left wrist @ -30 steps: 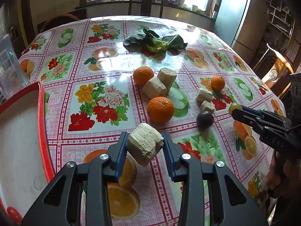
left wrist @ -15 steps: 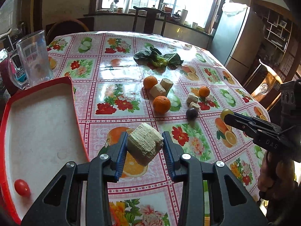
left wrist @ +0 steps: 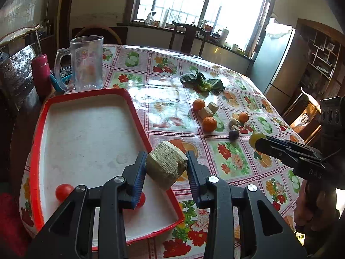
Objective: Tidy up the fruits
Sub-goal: 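Carry the beige cube and green fruit over the tray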
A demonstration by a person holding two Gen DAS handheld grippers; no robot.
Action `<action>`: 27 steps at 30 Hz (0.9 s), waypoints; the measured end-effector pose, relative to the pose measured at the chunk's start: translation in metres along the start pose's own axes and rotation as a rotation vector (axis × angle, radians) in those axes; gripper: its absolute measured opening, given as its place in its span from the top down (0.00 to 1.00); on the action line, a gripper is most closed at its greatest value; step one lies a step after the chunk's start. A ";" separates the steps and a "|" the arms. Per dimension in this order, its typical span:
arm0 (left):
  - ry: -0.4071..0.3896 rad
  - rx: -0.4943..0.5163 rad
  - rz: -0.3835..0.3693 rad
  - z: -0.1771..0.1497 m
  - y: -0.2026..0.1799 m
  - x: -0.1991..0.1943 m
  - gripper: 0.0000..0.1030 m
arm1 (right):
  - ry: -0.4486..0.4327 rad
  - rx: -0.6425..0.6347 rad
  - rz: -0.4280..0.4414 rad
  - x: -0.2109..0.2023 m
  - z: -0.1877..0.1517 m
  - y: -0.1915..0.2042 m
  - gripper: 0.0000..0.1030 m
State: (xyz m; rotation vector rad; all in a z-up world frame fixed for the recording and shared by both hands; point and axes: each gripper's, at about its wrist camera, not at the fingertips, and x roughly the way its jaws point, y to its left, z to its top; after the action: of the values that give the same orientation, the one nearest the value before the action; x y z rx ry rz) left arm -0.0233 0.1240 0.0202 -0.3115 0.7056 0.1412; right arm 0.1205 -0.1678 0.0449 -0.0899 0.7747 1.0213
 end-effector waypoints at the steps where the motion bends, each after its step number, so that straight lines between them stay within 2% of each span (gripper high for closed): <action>1: -0.007 -0.005 0.004 0.000 0.004 -0.004 0.67 | 0.003 -0.007 0.005 0.003 0.001 0.005 0.76; 14: -0.057 -0.092 0.074 -0.004 0.069 -0.032 0.67 | 0.064 -0.061 0.089 0.047 0.011 0.064 0.76; 27: -0.028 -0.160 0.122 -0.009 0.117 -0.020 0.67 | 0.164 -0.098 0.133 0.112 0.013 0.102 0.76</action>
State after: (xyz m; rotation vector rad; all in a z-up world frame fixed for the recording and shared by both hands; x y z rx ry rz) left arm -0.0708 0.2308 -0.0004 -0.4191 0.6872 0.3189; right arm 0.0789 -0.0251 0.0138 -0.2108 0.8881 1.1886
